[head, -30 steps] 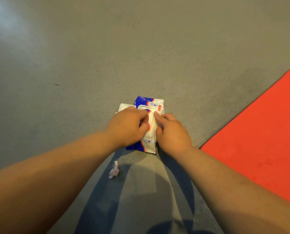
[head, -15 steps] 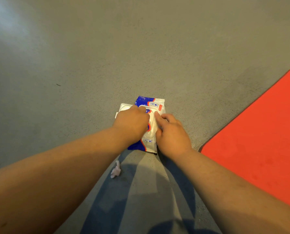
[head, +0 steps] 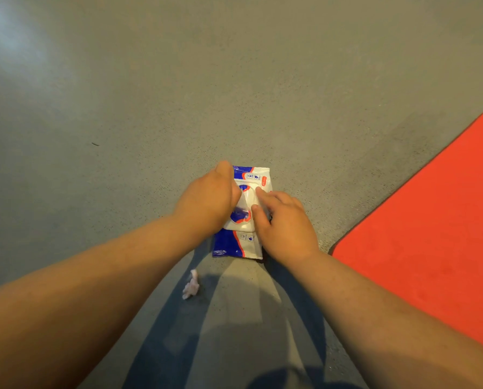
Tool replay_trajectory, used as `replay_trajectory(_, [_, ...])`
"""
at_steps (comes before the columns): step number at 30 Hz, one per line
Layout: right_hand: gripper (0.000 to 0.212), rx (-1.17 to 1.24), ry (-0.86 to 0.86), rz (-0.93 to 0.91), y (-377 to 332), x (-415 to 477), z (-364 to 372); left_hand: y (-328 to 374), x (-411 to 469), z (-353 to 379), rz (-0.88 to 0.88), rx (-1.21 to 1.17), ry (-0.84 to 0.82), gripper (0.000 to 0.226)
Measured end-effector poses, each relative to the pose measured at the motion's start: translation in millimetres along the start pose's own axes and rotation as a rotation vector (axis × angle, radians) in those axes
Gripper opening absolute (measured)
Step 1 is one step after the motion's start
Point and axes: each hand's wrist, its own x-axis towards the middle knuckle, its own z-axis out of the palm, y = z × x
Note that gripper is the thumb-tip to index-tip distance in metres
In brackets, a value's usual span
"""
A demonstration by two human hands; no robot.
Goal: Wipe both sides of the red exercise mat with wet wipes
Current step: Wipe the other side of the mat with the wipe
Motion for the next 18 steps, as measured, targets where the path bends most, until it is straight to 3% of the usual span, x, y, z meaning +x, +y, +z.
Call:
replay_trajectory(4, [0.042,0.179,0.134,-0.034,-13,1,-8,2,-4,-23,0.196,-0.004,0.025,0.013])
replay_trajectory(7, [0.027,0.392,0.143,-0.021,-29,10,-17,-3,-5,-34,0.267,-0.201,0.072,0.010])
replay_trajectory(9, [0.010,0.543,0.080,0.070,-36,18,-21,-7,0,-36,0.227,-0.359,0.144,0.008])
replay_trajectory(12, [0.013,0.822,0.031,0.265,-37,26,-27,-17,2,-26,0.076,-0.541,0.202,0.005])
replay_trajectory(16, [0.013,1.061,0.014,0.427,-32,24,-33,-35,-7,12,0.087,-0.181,0.049,0.027])
replay_trajectory(18, [0.017,1.087,0.019,0.459,-28,24,-31,-36,-3,24,0.074,-0.055,0.033,0.023])
